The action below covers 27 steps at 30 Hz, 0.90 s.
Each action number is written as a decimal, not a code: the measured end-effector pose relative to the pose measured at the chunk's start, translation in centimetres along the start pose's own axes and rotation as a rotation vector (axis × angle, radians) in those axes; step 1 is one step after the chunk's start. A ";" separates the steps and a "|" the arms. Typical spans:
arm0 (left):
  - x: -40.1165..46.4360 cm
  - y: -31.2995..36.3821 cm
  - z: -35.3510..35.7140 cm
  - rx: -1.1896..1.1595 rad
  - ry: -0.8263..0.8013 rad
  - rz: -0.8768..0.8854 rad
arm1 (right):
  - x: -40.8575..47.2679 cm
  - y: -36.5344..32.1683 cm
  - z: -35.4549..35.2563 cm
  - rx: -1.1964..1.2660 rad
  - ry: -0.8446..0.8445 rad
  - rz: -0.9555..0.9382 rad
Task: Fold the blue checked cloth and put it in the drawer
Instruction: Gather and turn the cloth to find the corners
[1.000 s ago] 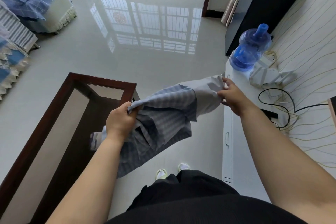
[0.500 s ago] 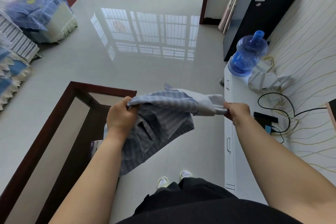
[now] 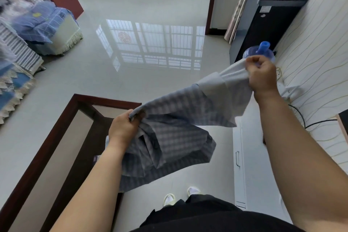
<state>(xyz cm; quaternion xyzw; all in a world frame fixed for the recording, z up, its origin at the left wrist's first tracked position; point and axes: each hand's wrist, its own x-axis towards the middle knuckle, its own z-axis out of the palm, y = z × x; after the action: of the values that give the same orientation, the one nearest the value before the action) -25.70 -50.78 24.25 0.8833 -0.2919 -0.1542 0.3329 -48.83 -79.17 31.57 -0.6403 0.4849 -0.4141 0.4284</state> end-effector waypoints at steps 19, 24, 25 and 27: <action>-1.3 0.1 0.9 0.094 0.142 0.060 | -12.4 4.6 10.1 -0.809 -0.742 0.238; -2.6 0.7 1.8 0.002 0.184 0.019 | -12.4 5.0 9.9 -0.912 -0.761 0.348; -2.8 0.9 2.0 0.002 0.187 0.011 | -12.3 4.9 9.9 -1.002 -0.796 0.317; -3.1 1.5 2.5 0.008 0.187 0.008 | -12.4 4.7 10.0 -1.219 -0.884 0.138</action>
<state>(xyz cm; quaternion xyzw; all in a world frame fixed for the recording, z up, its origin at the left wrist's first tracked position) -29.96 -51.01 23.65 0.8940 -0.2637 -0.0684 0.3557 -42.97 -66.41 22.76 -0.8384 0.4501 0.2508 0.1778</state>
